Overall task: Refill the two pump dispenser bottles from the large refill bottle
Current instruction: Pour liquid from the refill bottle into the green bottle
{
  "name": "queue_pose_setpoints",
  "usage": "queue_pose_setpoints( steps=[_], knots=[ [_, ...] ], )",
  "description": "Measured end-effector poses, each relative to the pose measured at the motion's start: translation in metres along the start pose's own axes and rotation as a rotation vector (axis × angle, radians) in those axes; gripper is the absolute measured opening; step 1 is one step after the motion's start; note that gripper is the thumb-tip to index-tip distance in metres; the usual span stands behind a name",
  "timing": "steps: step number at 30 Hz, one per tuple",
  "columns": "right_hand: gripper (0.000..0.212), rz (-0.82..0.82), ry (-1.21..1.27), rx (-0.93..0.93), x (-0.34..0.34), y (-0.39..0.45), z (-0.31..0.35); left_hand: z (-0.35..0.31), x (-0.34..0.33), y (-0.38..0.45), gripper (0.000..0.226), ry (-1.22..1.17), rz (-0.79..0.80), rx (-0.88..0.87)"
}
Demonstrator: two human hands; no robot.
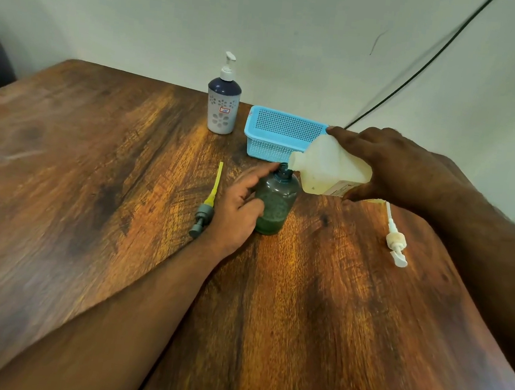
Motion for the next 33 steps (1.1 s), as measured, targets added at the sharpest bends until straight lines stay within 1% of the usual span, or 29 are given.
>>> queue_pose_setpoints(
  steps=[8, 13, 33],
  knots=[
    [0.102, 0.008, 0.004, -0.002, 0.0002, 0.0, 0.0008, -0.0017, -0.0005, -0.0007, 0.07, 0.004, 0.002, 0.0],
    [0.102, 0.001, 0.001, 0.0, -0.0007, 0.0002, 0.0001, 0.0002, -0.0005, 0.0002, 0.069, -0.044, 0.014, 0.002],
    [0.103, -0.023, 0.005, 0.007, -0.0037, 0.0013, -0.0024, -0.0016, -0.0011, -0.0007, 0.071, -0.029, 0.021, -0.01]
  ],
)
Point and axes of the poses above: each hand's wrist, its own y-axis towards the middle knuckle, its own x-axis out of the back of the hand, z = x × y, the point moved 7 cm from there along y, towards the middle knuckle, and after that the axes turned 11 degrees about x, right-handed, at the moved point
